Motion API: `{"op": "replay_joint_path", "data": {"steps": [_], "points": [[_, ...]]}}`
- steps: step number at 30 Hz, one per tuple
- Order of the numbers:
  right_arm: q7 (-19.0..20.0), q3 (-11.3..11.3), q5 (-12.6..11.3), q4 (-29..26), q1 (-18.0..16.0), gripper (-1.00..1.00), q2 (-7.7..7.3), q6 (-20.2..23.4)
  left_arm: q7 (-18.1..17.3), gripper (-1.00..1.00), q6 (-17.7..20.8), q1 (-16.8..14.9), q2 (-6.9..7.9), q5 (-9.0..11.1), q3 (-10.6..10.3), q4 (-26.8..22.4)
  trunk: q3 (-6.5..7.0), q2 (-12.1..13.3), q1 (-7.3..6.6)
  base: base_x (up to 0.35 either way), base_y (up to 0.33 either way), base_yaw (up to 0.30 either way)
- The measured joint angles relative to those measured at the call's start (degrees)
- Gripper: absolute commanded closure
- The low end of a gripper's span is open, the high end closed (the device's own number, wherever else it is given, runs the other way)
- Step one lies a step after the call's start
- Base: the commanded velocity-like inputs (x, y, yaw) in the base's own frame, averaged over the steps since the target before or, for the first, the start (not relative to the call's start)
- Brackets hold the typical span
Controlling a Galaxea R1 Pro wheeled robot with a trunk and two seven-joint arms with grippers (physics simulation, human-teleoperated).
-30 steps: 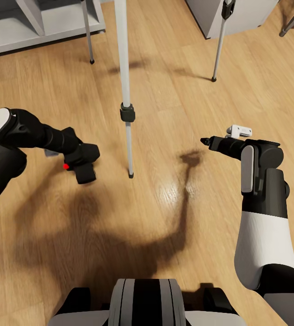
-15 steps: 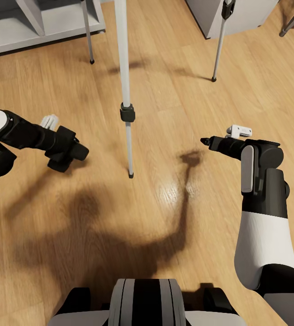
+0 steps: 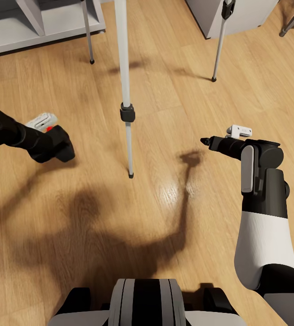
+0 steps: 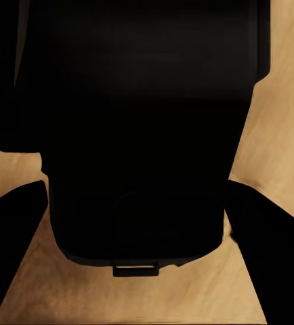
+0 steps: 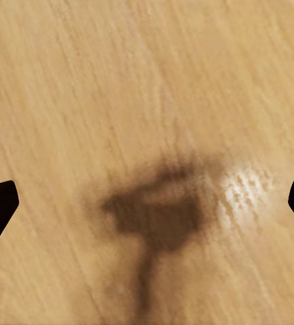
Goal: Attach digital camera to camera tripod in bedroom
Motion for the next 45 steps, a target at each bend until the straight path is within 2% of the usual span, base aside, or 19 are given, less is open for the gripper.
{"op": "replay_joint_path", "data": {"steps": [3, 7, 10, 13, 14, 15, 18, 19, 23, 24, 25, 27, 32, 38, 45], "points": [[0.0, 0.0, 0.0, 0.0, 0.0, -1.0, 0.0, 0.0, 0.0, 1.0, 2.4, 0.5, 0.12, 0.0, -0.2, 0.0, 0.0, 0.0, 0.0, 0.0, 0.0, 0.0], [0.0, 0.0, 0.0, 0.0, 0.0, -1.0, 0.0, 0.0, -0.1, 1.0, 4.4, 2.8, 0.21, -0.2, -0.4, 0.0, 0.0, 0.0, 0.0, 0.0, 0.0, 0.0], [0.0, 0.0, 0.0, 0.0, 0.0, -1.0, 0.0, 0.0, -0.2, 1.0, 5.6, 5.7, -0.04, -0.8, -0.5, 0.0, 0.0, 0.0, 0.0, 0.0, 0.0, 0.0], [0.0, 0.0, 0.0, 0.0, 0.0, -1.0, 0.0, 0.0, -1.0, 1.0, 6.3, 8.3, -0.73, -4.4, -0.6, 0.0, 0.0, 0.0, 0.0, 0.0, 0.0, 0.0], [0.0, 0.0, 0.0, 0.0, 0.0, -1.0, 0.0, 0.0, -1.0, 1.0, 6.3, 8.3, -0.74, -4.4, -0.6, 0.0, 0.0, 0.0, 0.0, 0.0, 0.0, 0.0], [0.0, 0.0, 0.0, 0.0, 0.0, -1.0, 0.0, 0.0, -1.4, 1.0, 6.5, 9.1, -1.13, -6.1, -0.6, 0.0, 0.0, 0.0, 0.0, 0.0, 0.0, 0.0], [0.1, 0.0, 0.0, 0.0, 0.0, -1.0, 0.05, 0.0, -2.5, 1.0, 6.9, 11.7, -3.34, -11.5, -0.7, 0.0, 0.0, 0.0, 0.0, 0.0, 0.0, 0.0], [0.1, 0.0, 0.0, 0.0, 0.0, -1.0, 0.05, 0.0, -2.5, 1.0, 6.9, 11.7, -3.36, -11.6, -0.7, 0.0, 0.0, 0.0, 0.0, 0.0, 0.0, 0.0], [0.3, 0.0, 0.0, -0.1, 0.0, -1.0, 0.03, 0.0, -3.2, 1.0, 7.3, 14.6, -6.55, -17.6, -0.3, 0.1, 0.0, 0.0, 0.0, 0.0, 0.0, 0.0], [0.4, 0.0, 0.0, -0.1, 0.0, -1.0, 0.02, 0.0, -3.4, 1.0, 7.5, 15.0, -7.05, -18.5, -0.2, 0.1, 0.0, 0.0, 0.0, 0.0, 0.0, 0.0], [0.4, 0.0, 0.0, -0.1, 0.0, -1.0, 0.02, 0.0, -3.4, 1.0, 7.5, 15.0, -7.06, -18.6, -0.2, 0.1, 0.0, 0.0, 0.0, 0.0, 0.0, 0.0], [0.4, 0.0, 0.0, -0.3, -0.1, -1.0, 0.01, 0.0, -3.8, 1.0, 8.1, 15.9, -8.22, -20.3, 0.1, 0.1, 0.0, 0.0, 0.0, 0.0, 0.0, 0.0], [0.5, 0.1, 0.0, -0.6, -0.1, -1.0, 0.01, 0.0, -4.0, 1.0, 8.7, 16.7, -8.98, -21.3, 0.5, 0.1, 0.0, 0.0, 0.0, 0.0, 0.0, 0.0], [0.7, 0.1, -0.1, -1.0, -0.1, -1.0, 0.01, 0.0, -4.0, 1.0, 8.9, 17.4, -9.18, -21.8, 0.9, 0.1, 0.0, 0.0, 0.0, 0.0, 0.0, 0.0], [0.8, 0.1, -0.1, -1.2, -0.1, -1.0, 0.07, 0.0, -4.0, 1.0, 11.2, 17.6, -9.02, -22.0, 1.1, 0.1, 1.54, 0.1, -0.19, 0.0, 0.0, 0.0]]}}
